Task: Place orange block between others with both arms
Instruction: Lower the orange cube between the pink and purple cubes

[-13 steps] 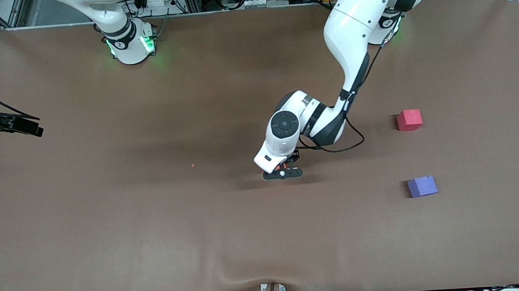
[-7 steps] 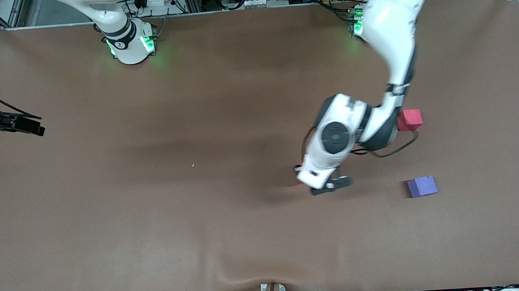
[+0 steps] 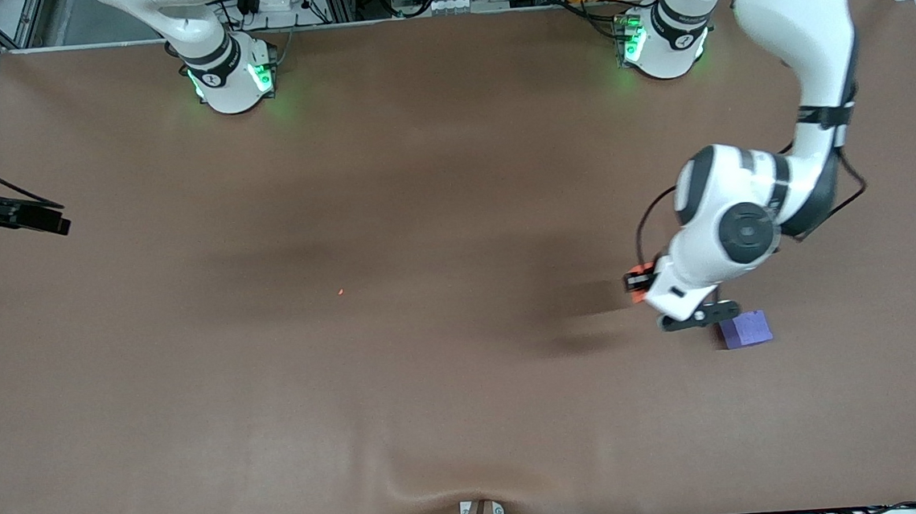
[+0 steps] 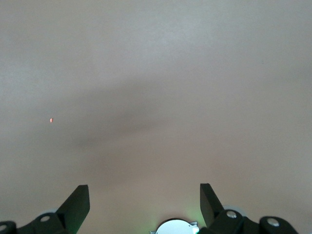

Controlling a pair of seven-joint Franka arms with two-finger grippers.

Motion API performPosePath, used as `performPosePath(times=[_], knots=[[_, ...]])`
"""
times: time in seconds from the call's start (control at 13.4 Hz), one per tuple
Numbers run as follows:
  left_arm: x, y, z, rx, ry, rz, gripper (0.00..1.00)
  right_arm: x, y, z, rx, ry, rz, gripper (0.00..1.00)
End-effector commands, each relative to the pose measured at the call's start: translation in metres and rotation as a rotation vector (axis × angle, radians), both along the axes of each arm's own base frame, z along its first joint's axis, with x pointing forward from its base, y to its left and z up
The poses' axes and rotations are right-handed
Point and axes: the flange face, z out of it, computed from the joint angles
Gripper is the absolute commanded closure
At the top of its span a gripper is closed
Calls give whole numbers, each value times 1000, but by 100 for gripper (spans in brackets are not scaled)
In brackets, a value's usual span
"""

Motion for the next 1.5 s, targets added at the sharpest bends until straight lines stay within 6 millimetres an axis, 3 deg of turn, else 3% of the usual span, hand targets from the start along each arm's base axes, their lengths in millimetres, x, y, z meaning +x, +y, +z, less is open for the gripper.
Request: performPosePath(times=[0.0,0.15,0.37,0.97,1.42], knots=[[-14,50,4,5,22,-32,100,-9,18,2,-16,14,30,0],[-15,93,1,0,59,-26,100,-11,41,1,-15,30,68,0],[-16,125,-7,-10,76,-32,100,-13,55,-3,26,58,95,0],[-17,145,-46,-14,72,2,100,-7,57,-10,76,59,94,0],[-11,163,-71,6,39,6,100,-2,44,-11,66,37,72,0]])
